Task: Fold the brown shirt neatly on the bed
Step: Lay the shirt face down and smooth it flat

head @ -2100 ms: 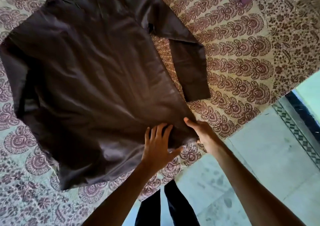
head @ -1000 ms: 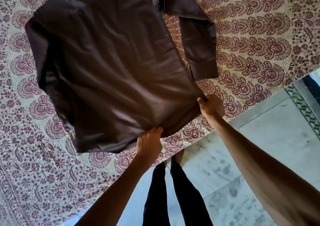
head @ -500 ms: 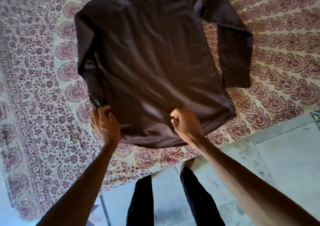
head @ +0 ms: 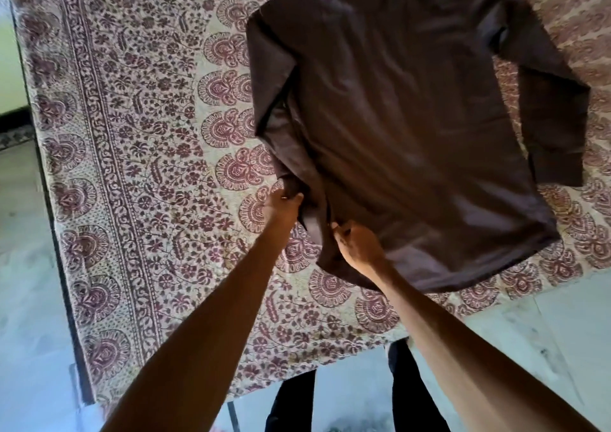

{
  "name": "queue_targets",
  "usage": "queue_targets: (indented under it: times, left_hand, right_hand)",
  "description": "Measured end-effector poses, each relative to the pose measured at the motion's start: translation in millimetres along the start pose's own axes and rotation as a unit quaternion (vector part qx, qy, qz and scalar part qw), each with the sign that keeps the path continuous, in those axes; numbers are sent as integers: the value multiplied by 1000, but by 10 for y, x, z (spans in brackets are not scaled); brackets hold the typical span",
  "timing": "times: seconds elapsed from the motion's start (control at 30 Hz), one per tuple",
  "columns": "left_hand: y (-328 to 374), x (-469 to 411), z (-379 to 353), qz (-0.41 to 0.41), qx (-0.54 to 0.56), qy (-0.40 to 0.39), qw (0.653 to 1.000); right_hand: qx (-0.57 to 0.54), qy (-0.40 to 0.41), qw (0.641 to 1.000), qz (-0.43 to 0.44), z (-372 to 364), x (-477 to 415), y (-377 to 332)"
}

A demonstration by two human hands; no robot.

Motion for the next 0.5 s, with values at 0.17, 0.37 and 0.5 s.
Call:
queue_targets:
  times: [0.17,0.37,0.5]
  left_hand:
    - [-170,126,1069,29,-86,227,970]
    - [-340,289,1933,6,-140,399,906]
    - [-33,40,912,-255,-92,113,956]
  right_hand:
    - [-19,37,995,-95,16,9,-30]
    - [89,45,989,-105,-167,232,-113]
    - [210,105,971,-36,-253,397,-242]
Point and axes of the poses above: each hand's wrist, its own x-axis away from the middle knuckle, its own z-axis out of the back of the hand, y = z × x, the point moved 9 cm from there along -x, towards the middle knuckle, and after that the axes turned 13 degrees about -x, right-handed, at the moved point
